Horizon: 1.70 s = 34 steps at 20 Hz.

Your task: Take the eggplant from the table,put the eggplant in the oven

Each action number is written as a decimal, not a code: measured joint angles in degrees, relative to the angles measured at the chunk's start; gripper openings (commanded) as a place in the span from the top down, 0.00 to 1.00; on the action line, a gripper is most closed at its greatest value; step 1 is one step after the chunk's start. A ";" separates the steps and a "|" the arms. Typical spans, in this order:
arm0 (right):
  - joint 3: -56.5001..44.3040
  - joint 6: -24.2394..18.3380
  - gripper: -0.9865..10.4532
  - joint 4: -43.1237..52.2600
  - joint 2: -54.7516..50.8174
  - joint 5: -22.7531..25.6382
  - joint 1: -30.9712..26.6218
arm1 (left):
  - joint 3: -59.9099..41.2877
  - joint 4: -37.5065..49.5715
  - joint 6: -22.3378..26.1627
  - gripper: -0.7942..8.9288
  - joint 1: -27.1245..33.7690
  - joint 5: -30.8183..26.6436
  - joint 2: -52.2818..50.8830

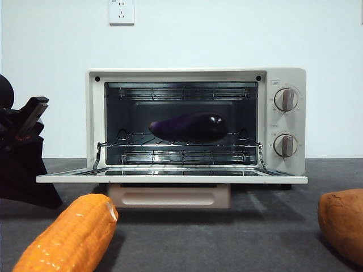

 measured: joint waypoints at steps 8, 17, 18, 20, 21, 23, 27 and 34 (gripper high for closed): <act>0.00 3.91 0.91 -6.16 0.00 -2.78 0.00 | 0.04 1.11 0.15 0.91 0.61 0.70 0.00; 0.00 10.38 0.91 -16.52 0.00 -7.67 0.00 | 4.50 0.02 -2.03 0.91 2.82 4.39 -1.33; 0.00 10.91 0.91 -16.96 0.00 -8.35 0.00 | 5.35 -0.26 -2.40 0.91 3.06 5.35 -2.03; 0.00 11.61 0.91 -17.53 0.00 -8.92 0.00 | 7.56 -0.31 -2.84 0.91 3.39 6.62 -3.52; 0.00 11.93 0.91 -17.66 0.00 -9.01 0.00 | 9.22 -0.26 -3.26 0.91 3.45 7.50 -4.55; 0.00 12.35 0.91 -17.66 0.00 -9.01 0.00 | 12.28 0.15 -3.85 0.91 3.28 9.01 -6.12; 0.00 12.79 0.91 -17.75 0.00 -9.01 0.00 | 20.59 0.48 -4.22 0.91 3.23 9.51 -8.02; 0.00 12.83 0.91 -18.86 0.00 -10.75 0.00 | 29.99 -5.25 -5.29 0.91 3.30 4.00 -9.99</act>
